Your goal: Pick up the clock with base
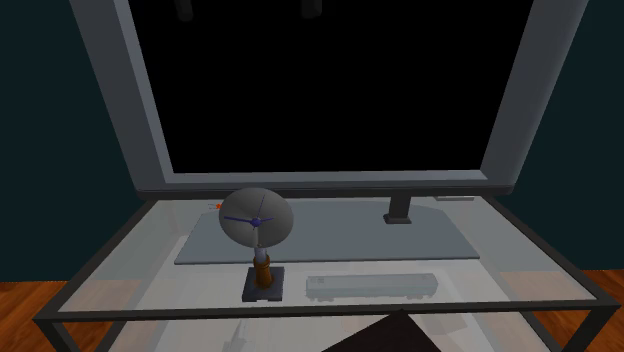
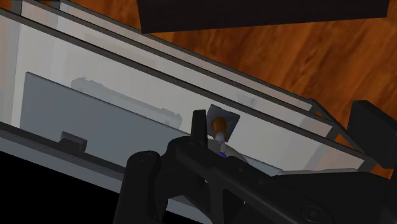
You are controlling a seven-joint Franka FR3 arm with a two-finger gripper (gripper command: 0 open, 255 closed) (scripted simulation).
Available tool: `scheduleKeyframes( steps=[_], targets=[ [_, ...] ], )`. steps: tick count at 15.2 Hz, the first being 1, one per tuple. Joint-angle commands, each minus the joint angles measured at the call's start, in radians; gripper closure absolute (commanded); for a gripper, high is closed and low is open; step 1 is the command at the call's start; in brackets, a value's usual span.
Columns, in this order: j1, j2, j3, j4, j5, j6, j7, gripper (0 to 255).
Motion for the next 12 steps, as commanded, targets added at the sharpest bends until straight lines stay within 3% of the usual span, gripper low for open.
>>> scheduleKeyframes(
  steps=[1,12],
  targets=[
    [0.0,0.0,0.0,0.0,0.0,0.0,0.0,0],
    [0.069,0.316,-0.177,-0.033,-0.061,0.36,-0.325,0]
  ],
)
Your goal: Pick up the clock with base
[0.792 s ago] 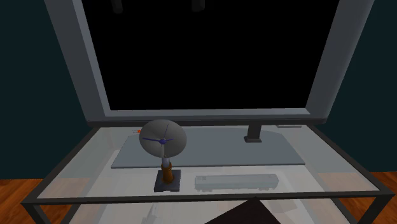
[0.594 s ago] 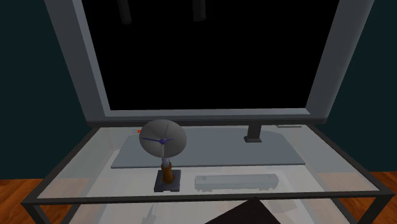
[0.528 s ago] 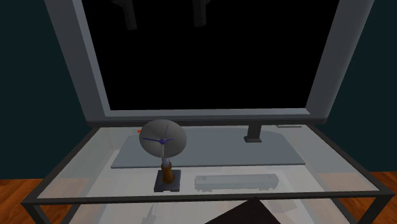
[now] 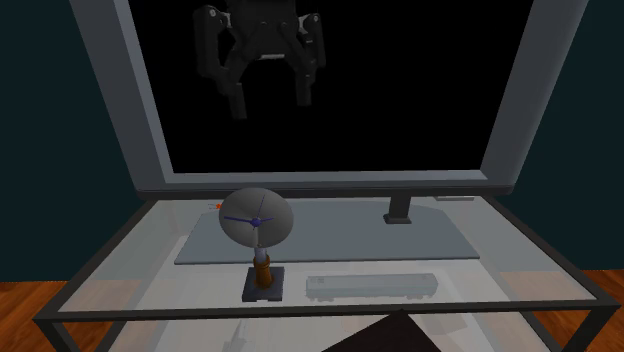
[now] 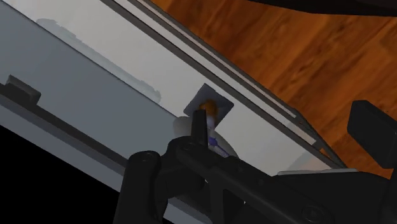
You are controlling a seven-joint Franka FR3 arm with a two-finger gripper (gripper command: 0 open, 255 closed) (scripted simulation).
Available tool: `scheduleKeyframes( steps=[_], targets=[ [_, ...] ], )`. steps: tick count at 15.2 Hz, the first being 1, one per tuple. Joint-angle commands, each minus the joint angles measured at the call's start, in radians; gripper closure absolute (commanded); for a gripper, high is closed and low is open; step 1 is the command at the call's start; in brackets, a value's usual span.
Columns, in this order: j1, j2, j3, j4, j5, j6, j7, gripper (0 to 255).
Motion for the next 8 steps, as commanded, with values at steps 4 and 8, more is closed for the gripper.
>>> scheduleKeyframes(
  steps=[4,8],
  targets=[
    [0.037,0.182,-0.071,0.037,0.011,0.149,-0.163,0],
    [0.068,0.343,-0.111,0.092,0.054,0.251,-0.297,0]
  ],
)
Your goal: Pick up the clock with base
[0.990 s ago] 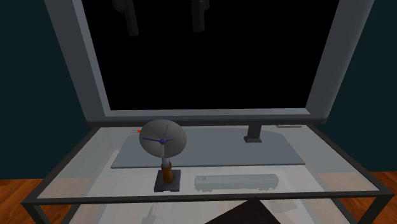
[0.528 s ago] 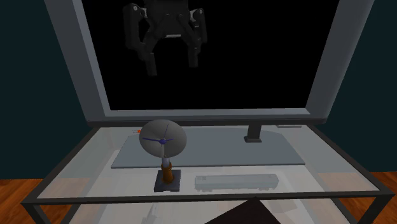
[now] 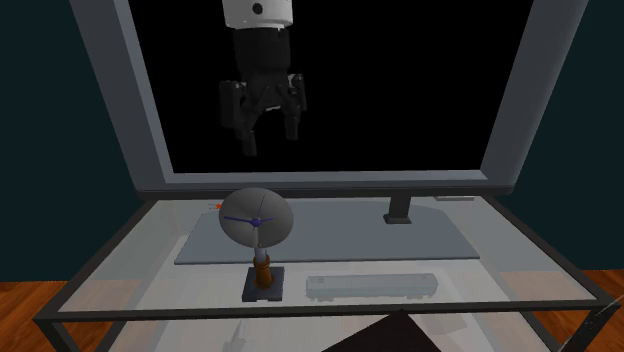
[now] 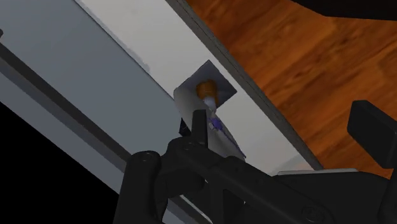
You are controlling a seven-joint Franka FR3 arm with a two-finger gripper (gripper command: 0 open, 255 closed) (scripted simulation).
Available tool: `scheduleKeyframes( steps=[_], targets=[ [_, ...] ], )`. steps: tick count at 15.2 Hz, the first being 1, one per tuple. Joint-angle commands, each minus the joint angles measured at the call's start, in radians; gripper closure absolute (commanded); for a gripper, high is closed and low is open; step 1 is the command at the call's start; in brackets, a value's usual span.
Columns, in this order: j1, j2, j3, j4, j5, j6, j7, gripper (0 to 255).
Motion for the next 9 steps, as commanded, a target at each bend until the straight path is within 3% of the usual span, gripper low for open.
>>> scheduleKeyframes(
  steps=[1,9],
  targets=[
    [0.014,0.078,-0.016,0.03,0.026,0.047,-0.072,0],
    [0.028,0.41,-0.011,0.206,0.178,0.175,-0.351,0]
  ],
)
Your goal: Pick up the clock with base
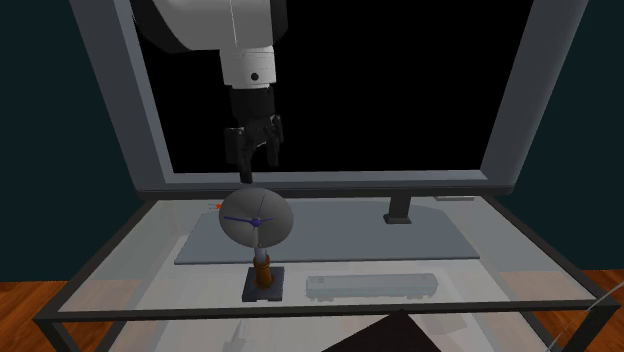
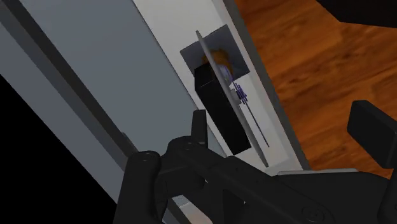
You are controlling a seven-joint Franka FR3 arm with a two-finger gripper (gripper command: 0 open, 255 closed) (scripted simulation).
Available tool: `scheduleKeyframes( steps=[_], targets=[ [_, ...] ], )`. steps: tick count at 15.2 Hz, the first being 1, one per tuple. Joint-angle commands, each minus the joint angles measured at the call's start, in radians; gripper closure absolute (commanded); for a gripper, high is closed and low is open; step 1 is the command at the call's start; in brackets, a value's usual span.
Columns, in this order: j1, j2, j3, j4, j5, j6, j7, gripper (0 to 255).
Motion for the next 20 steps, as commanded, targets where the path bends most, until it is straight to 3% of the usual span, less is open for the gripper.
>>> scheduleKeyframes(
  steps=[1,11,12,20],
  targets=[
    [-0.004,0.079,0.015,0.052,0.037,0.02,-0.066,0],
    [-0.018,0.178,0.036,0.053,0.082,0.112,-0.109,0],
    [-0.018,0.179,0.036,0.054,0.083,0.112,-0.11,255],
    [-0.018,0.179,0.036,0.054,0.083,0.112,-0.109,255]
  ],
)
